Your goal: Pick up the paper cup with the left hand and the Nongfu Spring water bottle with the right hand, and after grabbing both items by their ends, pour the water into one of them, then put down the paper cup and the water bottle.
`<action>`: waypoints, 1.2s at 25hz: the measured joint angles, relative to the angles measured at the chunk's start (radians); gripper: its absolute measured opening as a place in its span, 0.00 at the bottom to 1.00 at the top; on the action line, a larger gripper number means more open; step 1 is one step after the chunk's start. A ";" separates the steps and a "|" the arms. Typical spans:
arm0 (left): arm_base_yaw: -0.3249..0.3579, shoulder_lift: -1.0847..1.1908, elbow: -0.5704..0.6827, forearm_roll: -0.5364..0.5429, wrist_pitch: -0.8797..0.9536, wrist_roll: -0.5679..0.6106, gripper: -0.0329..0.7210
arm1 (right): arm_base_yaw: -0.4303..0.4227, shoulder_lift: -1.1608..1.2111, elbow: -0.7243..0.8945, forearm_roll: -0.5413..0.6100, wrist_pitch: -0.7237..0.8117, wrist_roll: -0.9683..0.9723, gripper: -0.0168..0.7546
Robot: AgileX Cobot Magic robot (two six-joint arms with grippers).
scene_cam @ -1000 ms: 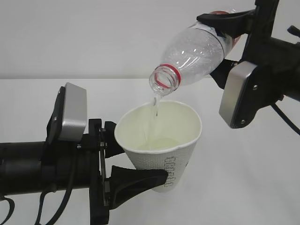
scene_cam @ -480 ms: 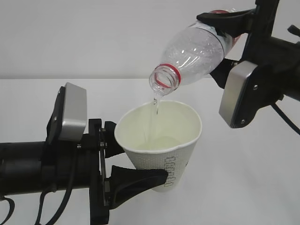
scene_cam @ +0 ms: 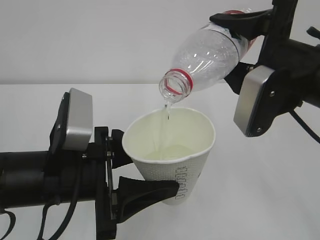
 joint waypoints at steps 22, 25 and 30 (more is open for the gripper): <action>0.000 0.000 0.000 0.000 0.000 0.000 0.69 | 0.000 0.000 0.000 0.017 0.000 -0.012 0.65; 0.000 0.000 0.000 0.000 0.000 0.000 0.69 | 0.000 0.000 0.000 0.019 0.000 -0.012 0.65; 0.000 0.000 0.000 0.000 0.000 0.000 0.69 | 0.000 0.000 0.000 0.021 0.000 -0.013 0.65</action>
